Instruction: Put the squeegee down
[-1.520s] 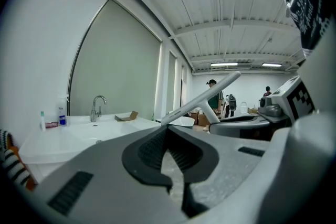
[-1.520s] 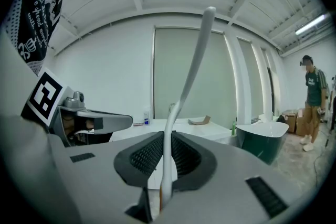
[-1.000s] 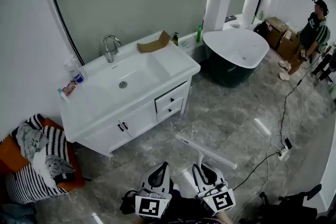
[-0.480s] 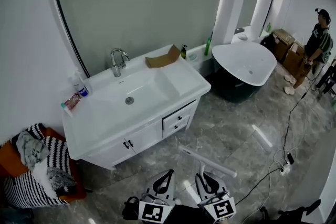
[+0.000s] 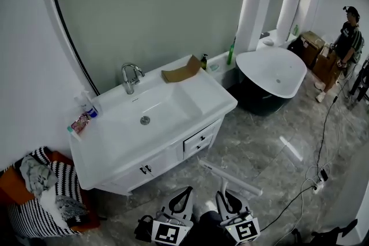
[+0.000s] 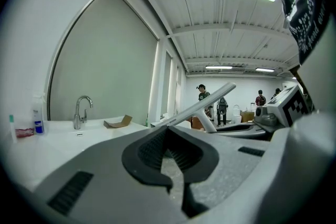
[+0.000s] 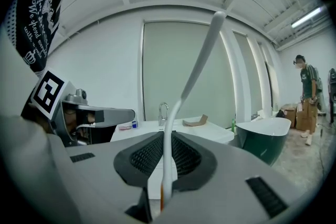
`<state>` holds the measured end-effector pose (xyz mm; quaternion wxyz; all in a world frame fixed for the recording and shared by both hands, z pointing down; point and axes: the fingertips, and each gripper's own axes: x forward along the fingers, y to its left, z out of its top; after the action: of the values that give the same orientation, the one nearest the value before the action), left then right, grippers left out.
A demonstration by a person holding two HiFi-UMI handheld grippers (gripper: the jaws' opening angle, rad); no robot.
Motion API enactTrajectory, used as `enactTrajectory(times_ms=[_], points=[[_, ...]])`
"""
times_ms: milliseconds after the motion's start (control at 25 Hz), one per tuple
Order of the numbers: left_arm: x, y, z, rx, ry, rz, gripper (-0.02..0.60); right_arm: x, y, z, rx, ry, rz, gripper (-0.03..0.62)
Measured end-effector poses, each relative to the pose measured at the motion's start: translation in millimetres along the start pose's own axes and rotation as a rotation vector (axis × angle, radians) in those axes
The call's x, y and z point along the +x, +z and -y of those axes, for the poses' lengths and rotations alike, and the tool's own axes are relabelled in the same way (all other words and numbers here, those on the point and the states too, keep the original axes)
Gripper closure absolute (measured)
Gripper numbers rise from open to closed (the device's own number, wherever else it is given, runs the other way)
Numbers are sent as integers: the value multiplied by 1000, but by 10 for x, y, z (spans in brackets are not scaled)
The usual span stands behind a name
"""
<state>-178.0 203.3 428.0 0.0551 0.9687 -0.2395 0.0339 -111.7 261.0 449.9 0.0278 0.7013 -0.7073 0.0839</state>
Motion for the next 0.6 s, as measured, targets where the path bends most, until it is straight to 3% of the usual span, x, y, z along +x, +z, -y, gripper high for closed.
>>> enactTrajectory(times_ms=[600], points=[[662,-78,-266,-39,38,-68,575,563,-12,538,42,26,-57,540]])
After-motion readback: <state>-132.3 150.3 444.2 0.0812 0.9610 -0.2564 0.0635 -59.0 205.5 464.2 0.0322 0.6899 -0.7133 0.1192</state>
